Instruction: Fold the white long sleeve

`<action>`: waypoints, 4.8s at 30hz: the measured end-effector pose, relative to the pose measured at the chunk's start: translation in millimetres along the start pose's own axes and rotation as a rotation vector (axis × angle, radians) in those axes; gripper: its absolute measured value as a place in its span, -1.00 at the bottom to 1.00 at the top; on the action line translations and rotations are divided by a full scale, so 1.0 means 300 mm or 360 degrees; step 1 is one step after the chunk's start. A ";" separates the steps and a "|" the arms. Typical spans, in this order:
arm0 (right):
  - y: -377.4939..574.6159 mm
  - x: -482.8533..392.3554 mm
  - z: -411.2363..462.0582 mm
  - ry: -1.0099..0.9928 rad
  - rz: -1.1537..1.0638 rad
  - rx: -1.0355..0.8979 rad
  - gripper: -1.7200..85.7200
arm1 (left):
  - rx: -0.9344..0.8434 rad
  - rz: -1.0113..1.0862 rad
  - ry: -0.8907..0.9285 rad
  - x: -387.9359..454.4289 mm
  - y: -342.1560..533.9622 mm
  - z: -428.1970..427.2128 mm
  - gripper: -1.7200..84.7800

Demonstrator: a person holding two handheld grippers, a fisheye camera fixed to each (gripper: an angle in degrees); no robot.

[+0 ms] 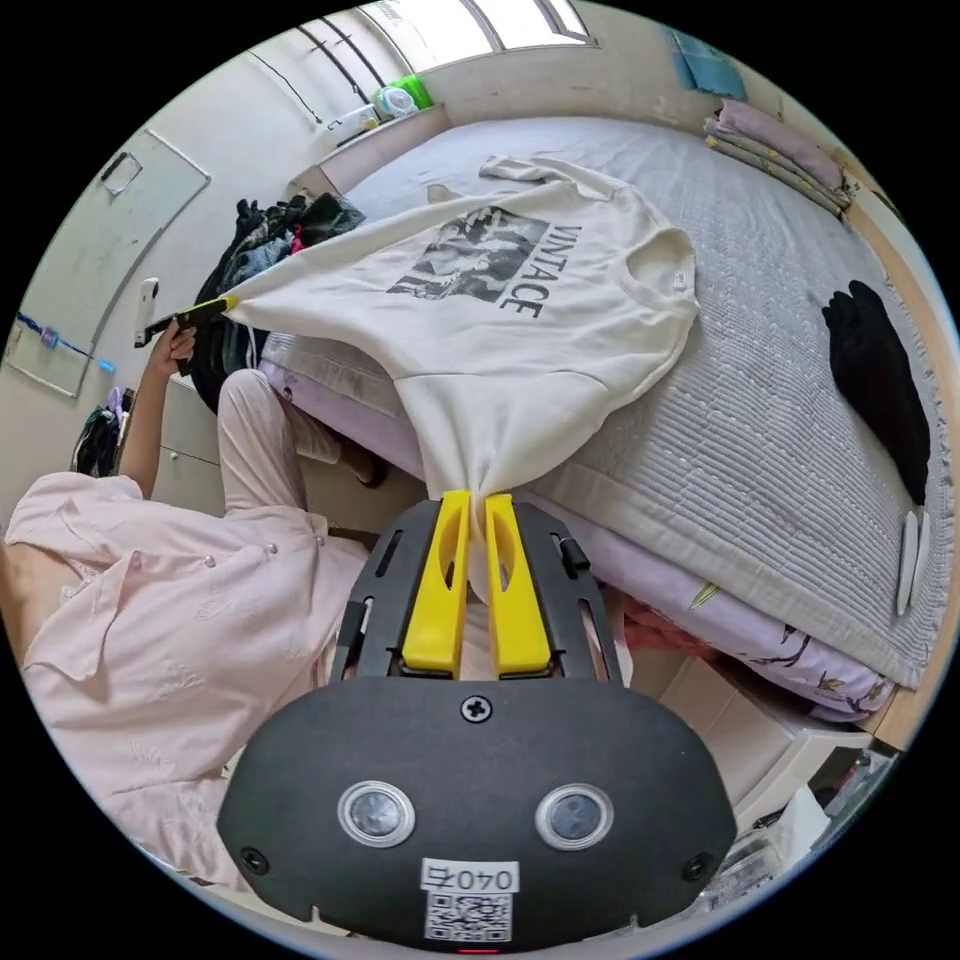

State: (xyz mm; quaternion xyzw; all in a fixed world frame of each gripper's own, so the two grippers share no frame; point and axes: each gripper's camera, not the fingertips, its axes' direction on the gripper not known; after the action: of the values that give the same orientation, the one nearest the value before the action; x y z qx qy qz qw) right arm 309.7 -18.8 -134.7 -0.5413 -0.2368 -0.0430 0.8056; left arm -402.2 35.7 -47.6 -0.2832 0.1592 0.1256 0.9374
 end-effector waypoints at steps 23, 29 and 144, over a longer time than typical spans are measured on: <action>-0.637 0.414 -0.010 0.0220 0.0443 0.0099 -0.65 | -0.0082 0.0204 -0.0210 0.352 0.109 0.087 -0.98; -0.710 0.443 0.000 0.0029 0.0309 0.0068 -0.94 | -0.0140 0.0275 -0.0182 0.444 0.018 0.144 -0.98; -0.773 -0.409 -0.177 0.0628 -0.0275 -0.0176 -0.98 | -0.0196 0.0914 -0.0810 0.825 -0.733 0.493 -0.98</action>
State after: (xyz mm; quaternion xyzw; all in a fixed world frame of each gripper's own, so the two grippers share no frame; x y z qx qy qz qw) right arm 143.4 -184.4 -5.6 -0.5434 -0.1174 -0.2299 0.7988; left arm -69.9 -21.6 85.4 -0.2426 -0.0134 0.4585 0.8549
